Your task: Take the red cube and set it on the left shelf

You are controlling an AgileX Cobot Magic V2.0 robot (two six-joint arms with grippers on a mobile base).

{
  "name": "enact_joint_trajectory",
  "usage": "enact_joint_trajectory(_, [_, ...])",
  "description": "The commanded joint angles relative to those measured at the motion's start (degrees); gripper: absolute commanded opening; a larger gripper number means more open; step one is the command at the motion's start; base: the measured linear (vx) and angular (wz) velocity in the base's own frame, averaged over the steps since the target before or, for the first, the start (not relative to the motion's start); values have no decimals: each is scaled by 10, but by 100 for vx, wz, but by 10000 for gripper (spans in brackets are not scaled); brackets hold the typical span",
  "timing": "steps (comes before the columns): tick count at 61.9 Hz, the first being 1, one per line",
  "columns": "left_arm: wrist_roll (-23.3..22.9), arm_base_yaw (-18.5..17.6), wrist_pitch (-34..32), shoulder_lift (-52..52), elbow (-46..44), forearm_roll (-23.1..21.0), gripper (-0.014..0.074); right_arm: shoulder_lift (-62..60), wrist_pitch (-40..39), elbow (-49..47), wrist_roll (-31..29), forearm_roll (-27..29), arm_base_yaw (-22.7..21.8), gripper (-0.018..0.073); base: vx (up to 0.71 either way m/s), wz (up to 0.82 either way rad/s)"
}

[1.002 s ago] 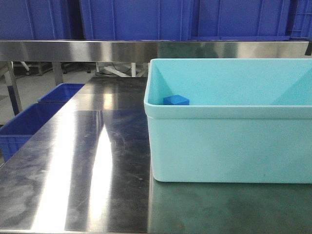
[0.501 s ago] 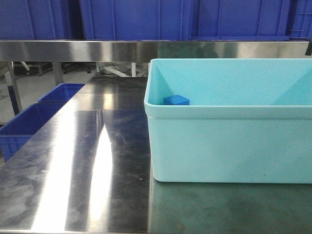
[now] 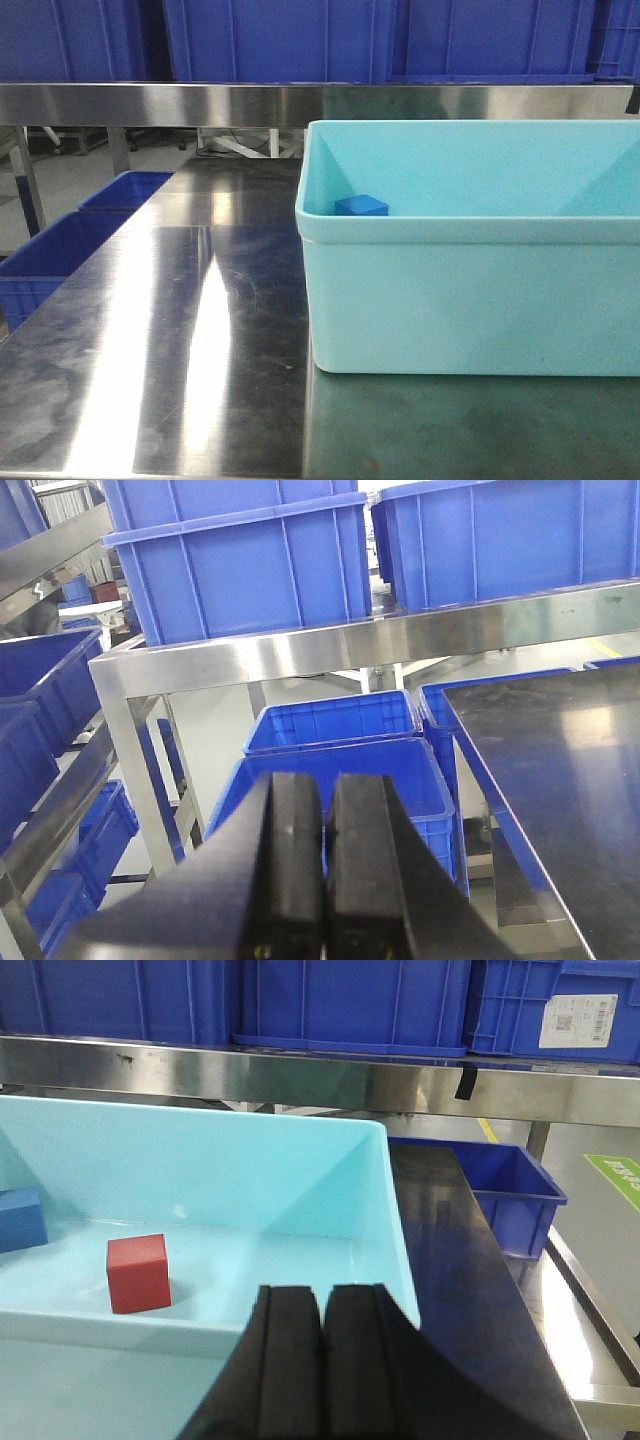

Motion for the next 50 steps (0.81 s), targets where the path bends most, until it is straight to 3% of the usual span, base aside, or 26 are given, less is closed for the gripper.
enact_joint_trajectory(1, [0, -3, -52, 0, 13, -3, 106, -10, -52, -14, -1, -3, -3, 58, 0, 0])
enact_joint_trajectory(26, [0, -3, -52, 0, 13, -3, 106, -10, -55, -14, -1, -3, -3, 58, 0, 0])
enact_joint_trajectory(42, [0, -3, -52, 0, 13, -3, 106, -3, -106, -16, -1, -3, -2, 58, 0, 0])
enact_joint_trajectory(50, [0, -3, -52, 0, 13, -3, 106, 45, -103, -44, 44, 4, 3, 58, 0, 0])
